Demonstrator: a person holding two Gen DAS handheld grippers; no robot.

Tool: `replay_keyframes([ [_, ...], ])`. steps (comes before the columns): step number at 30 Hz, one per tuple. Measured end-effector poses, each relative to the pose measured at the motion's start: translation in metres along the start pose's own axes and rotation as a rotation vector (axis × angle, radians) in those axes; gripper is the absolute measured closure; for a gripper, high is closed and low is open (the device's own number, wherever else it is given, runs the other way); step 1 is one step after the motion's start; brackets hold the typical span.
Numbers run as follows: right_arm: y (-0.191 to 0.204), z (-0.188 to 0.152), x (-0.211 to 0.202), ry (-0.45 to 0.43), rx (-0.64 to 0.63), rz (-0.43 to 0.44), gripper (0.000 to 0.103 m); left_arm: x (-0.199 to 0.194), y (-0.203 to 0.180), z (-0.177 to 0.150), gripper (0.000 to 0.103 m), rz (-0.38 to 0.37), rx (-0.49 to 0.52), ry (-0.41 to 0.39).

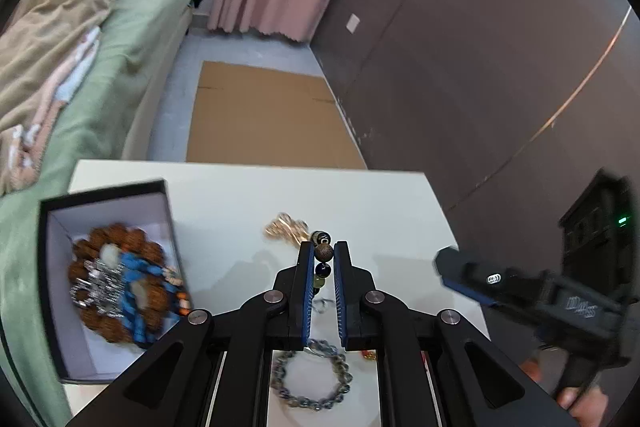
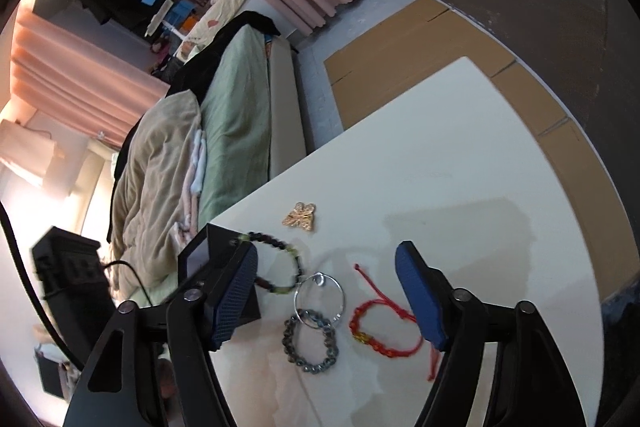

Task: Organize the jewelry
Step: 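Grasp the dark bead bracelet with the left tool and lift it, then drop the dark bracelet in the box with left tool while right grasps gold butterfly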

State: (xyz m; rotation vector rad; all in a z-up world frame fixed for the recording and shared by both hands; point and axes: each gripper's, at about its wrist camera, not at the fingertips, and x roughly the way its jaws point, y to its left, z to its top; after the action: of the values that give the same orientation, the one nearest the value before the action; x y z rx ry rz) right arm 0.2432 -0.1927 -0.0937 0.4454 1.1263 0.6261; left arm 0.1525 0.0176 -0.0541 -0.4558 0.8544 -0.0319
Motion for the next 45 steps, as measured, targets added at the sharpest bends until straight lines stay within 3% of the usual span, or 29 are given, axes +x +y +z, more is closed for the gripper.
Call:
replay_keyframes([
  [4, 0.006, 0.004, 0.016, 0.014, 0.000, 0.011, 0.040, -0.012, 0.017, 0.009, 0.093, -0.010, -0.035, -0.027],
  [20, 0.044, 0.013, 0.089, 0.062, -0.143, -0.067, 0.041, -0.052, 0.064, 0.028, 0.093, -0.066, -0.130, -0.130],
  [33, 0.070, -0.001, 0.115, 0.047, -0.361, -0.278, 0.041, -0.072, 0.094, 0.027, 0.093, -0.042, -0.195, -0.164],
  [35, 0.073, -0.004, 0.116, 0.037, -0.392, -0.326, 0.046, -0.070, 0.099, 0.027, 0.093, -0.030, -0.201, -0.158],
  [37, 0.074, -0.006, 0.116, 0.038, -0.433, -0.389, 0.060, -0.068, 0.101, 0.025, 0.093, -0.021, -0.205, -0.147],
  [45, 0.063, -0.005, 0.100, 0.081, -0.373, -0.322, 0.062, -0.059, 0.095, 0.021, 0.093, -0.031, -0.197, -0.111],
])
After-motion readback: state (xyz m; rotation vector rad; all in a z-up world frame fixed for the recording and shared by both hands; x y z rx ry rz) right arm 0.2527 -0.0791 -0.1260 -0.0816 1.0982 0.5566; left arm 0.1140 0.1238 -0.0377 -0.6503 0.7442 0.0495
